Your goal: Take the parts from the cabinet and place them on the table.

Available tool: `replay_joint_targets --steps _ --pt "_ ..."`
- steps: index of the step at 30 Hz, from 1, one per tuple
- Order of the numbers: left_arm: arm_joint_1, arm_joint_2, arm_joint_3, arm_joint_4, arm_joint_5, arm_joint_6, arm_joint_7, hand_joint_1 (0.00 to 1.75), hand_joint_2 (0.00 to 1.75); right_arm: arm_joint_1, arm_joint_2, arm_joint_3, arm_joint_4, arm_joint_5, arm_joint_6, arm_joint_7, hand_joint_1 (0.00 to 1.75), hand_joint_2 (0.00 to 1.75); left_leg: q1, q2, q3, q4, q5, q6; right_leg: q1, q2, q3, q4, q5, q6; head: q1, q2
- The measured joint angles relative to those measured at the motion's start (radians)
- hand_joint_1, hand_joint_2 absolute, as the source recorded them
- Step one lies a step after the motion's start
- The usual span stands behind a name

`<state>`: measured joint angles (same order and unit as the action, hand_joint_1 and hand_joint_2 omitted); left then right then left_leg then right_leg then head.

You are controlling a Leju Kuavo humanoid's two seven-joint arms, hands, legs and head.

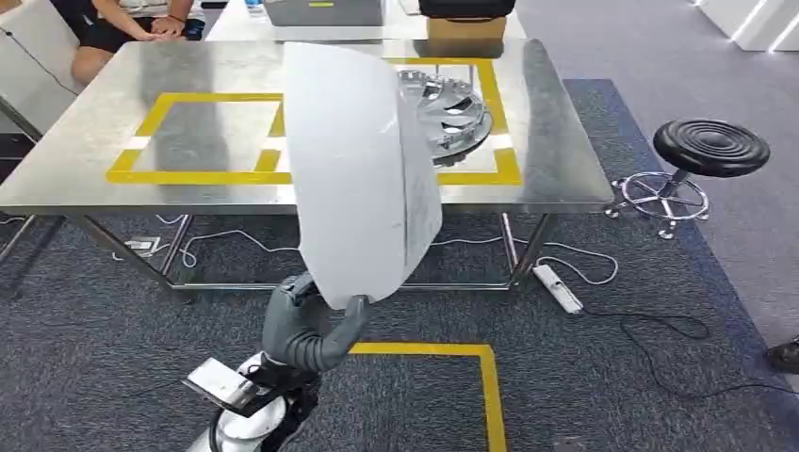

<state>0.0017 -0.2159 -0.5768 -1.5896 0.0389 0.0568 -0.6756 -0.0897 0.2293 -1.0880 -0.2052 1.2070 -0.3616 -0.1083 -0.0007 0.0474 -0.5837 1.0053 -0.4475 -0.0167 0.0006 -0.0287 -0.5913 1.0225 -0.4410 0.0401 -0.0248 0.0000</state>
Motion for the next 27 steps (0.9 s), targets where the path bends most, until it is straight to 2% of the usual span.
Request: replay_joint_targets --steps 2,3,4,5,7,8,9,10,11,12,13,14,16,18,19,20,21,22,23,24,25,26,27 --pt "0.003 0.0 0.002 0.0 0.0 0.0 0.0 1.75 1.75 0.001 0.0 0.0 0.0 0.0 0.0 0.001 0.0 1.75 -0.004 -0.017 -0.005 0.0 0.001 0.011 -0.002 -0.019 0.006 -0.006 0.001 0.009 0.002 0.0" --pt "0.003 0.0 0.003 0.0 0.001 0.0 0.0 1.75 1.75 0.0 0.0 0.0 0.0 0.001 0.0 0.002 0.0 1.75 0.0 -0.026 -0.003 -0.005 0.006 0.02 -0.002 -0.028 0.009 -0.005 -0.003 0.015 -0.001 0.0" --pt "0.004 -0.002 0.003 -0.001 0.0 0.0 0.0 1.75 1.75 0.0 0.0 0.0 0.0 0.001 0.0 0.002 0.0 1.75 0.004 -0.033 -0.002 -0.006 0.008 0.025 -0.005 -0.016 0.002 0.01 -0.016 0.021 0.003 0.0" --pt "0.002 -0.002 0.003 -0.001 0.0 0.0 0.0 1.75 1.75 -0.001 0.0 0.0 -0.001 0.001 -0.001 0.002 0.0 1.75 0.005 -0.039 -0.002 -0.006 0.009 0.03 -0.005 0.001 -0.017 0.055 -0.049 0.025 0.01 0.0" --pt "0.003 -0.002 0.003 -0.001 0.0 0.0 0.0 1.75 1.75 0.0 0.0 0.0 -0.001 0.001 -0.001 0.002 0.0 1.75 0.005 -0.055 -0.004 -0.006 0.009 0.034 -0.007 0.02 -0.093 0.223 -0.13 0.029 0.014 0.0" --pt "0.004 -0.002 0.003 -0.001 0.0 0.0 0.0 1.75 1.75 0.001 0.0 0.0 -0.001 0.001 -0.001 0.003 0.0 1.75 0.005 -0.066 -0.004 -0.006 0.009 0.034 -0.006 0.024 -0.129 0.298 -0.155 0.03 0.014 0.0" --pt "0.005 -0.001 0.003 -0.001 0.0 0.0 0.0 1.75 1.75 0.003 0.0 0.0 -0.001 0.001 -0.001 0.004 0.0 1.75 0.004 -0.075 -0.003 -0.005 0.009 0.035 -0.006 0.025 -0.142 0.321 -0.154 0.029 0.014 0.0" --pt "0.005 -0.001 0.003 -0.001 0.0 0.0 0.0 1.75 1.75 0.004 0.0 0.0 -0.001 0.001 -0.001 0.004 0.0 1.75 0.004 -0.087 -0.002 -0.005 0.01 0.034 -0.007 0.026 -0.13 0.295 -0.129 0.027 0.014 0.0" --pt "0.005 -0.001 0.003 -0.001 0.0 0.0 0.0 1.75 1.75 0.003 0.0 0.0 -0.001 0.001 -0.001 0.004 0.0 1.75 0.005 -0.098 0.0 -0.005 0.01 0.034 -0.008 0.027 -0.099 0.229 -0.088 0.025 0.014 0.0" --pt "0.005 -0.002 0.003 -0.001 0.0 0.0 0.0 1.75 1.75 0.002 0.0 0.0 -0.001 0.001 -0.001 0.004 0.0 1.75 0.006 -0.112 0.003 -0.005 0.01 0.032 -0.01 0.037 -0.049 0.129 -0.038 0.024 0.014 0.0" --pt "0.005 -0.002 0.003 -0.001 0.0 0.0 0.0 1.75 1.75 0.002 0.0 0.0 -0.001 0.001 -0.001 0.004 0.0 1.75 0.007 -0.122 0.004 -0.004 0.009 0.029 -0.015 0.068 -0.002 0.038 -0.001 0.025 0.015 0.0" --pt "0.004 -0.002 0.003 -0.002 0.0 0.0 0.0 1.75 1.75 0.002 0.0 0.0 -0.001 0.001 -0.001 0.004 0.0 1.75 0.003 -0.129 0.001 -0.003 0.01 0.02 -0.02 0.108 0.016 0.005 -0.023 0.026 0.014 0.0" --pt "0.004 -0.002 0.004 -0.002 0.0 0.0 0.0 1.75 1.75 0.001 0.0 0.0 -0.001 0.002 -0.001 0.005 0.0 1.75 0.007 -0.147 -0.007 -0.004 0.016 0.007 -0.016 0.092 0.018 0.002 -0.017 0.017 0.013 0.0" --pt "0.004 -0.001 0.004 -0.002 0.0 0.0 0.0 1.75 1.75 0.002 0.0 0.0 -0.002 0.011 -0.014 0.005 0.0 1.75 0.011 -0.162 -0.007 -0.012 0.021 -0.007 -0.014 0.077 0.019 -0.001 -0.013 0.002 0.013 0.0" --pt "0.005 0.0 0.005 -0.003 0.0 0.002 0.0 1.75 1.75 0.001 0.0 0.003 -0.002 0.02 -0.023 0.002 0.0 1.75 0.01 -0.137 -0.01 -0.007 0.014 -0.011 -0.019 0.068 0.022 -0.008 -0.008 -0.007 0.013 0.0" --pt "0.004 0.0 0.006 -0.003 0.0 0.003 0.0 1.75 1.75 0.0 0.0 0.004 -0.002 0.023 -0.034 -0.001 0.0 1.75 0.005 -0.092 -0.025 0.024 -0.012 -0.016 -0.018 0.063 0.022 -0.009 -0.008 -0.013 0.002 0.0" --pt "0.004 0.0 0.006 -0.004 0.0 0.003 -0.001 1.75 1.75 0.0 0.0 0.004 -0.002 0.021 -0.043 0.001 0.0 1.75 0.005 -0.071 -0.058 0.092 -0.053 -0.021 -0.017 0.055 0.021 -0.009 -0.008 -0.015 0.0 0.0" --pt "0.005 0.0 0.006 -0.004 0.0 0.004 0.0 1.75 1.75 0.002 0.0 0.003 -0.002 0.021 -0.045 0.008 0.0 1.75 0.006 -0.061 -0.101 0.18 -0.095 -0.024 -0.016 0.047 0.02 -0.009 -0.009 -0.017 -0.001 0.0" --pt "0.005 0.002 0.006 -0.004 0.0 0.004 0.0 1.75 1.75 0.004 0.0 0.003 -0.002 0.021 -0.045 0.015 0.0 1.75 0.007 -0.059 -0.139 0.257 -0.123 -0.026 -0.015 0.038 0.019 -0.009 -0.009 -0.018 0.0 0.0" --pt "0.008 0.002 0.006 -0.004 0.0 0.004 0.0 1.75 1.75 0.005 -0.001 0.003 -0.002 0.021 -0.044 0.021 0.0 1.75 0.007 -0.059 -0.16 0.3 -0.13 -0.026 -0.015 0.033 0.018 -0.009 -0.009 -0.018 -0.001 0.0" --pt "0.01 0.002 0.006 -0.004 0.0 0.004 0.0 1.75 1.75 0.004 0.0 0.003 -0.002 0.022 -0.044 0.031 0.0 1.75 0.007 -0.059 -0.155 0.293 -0.111 -0.025 -0.015 0.028 0.019 -0.009 -0.009 -0.018 0.0 0.0" --pt "0.01 0.003 0.006 -0.004 0.007 0.002 0.001 1.75 1.75 0.003 0.0 0.003 -0.002 0.024 -0.042 0.049 0.0 1.75 0.007 -0.059 -0.13 0.244 -0.073 -0.023 -0.015 0.026 0.02 -0.009 -0.01 -0.017 -0.001 0.0" --pt "0.01 0.003 0.007 -0.004 0.034 -0.012 0.009 1.75 1.75 0.002 0.0 0.003 -0.002 0.023 -0.04 0.065 0.0 1.75 0.007 -0.059 -0.085 0.16 -0.027 -0.019 -0.015 0.025 0.022 -0.009 -0.01 -0.017 -0.001 0.0"
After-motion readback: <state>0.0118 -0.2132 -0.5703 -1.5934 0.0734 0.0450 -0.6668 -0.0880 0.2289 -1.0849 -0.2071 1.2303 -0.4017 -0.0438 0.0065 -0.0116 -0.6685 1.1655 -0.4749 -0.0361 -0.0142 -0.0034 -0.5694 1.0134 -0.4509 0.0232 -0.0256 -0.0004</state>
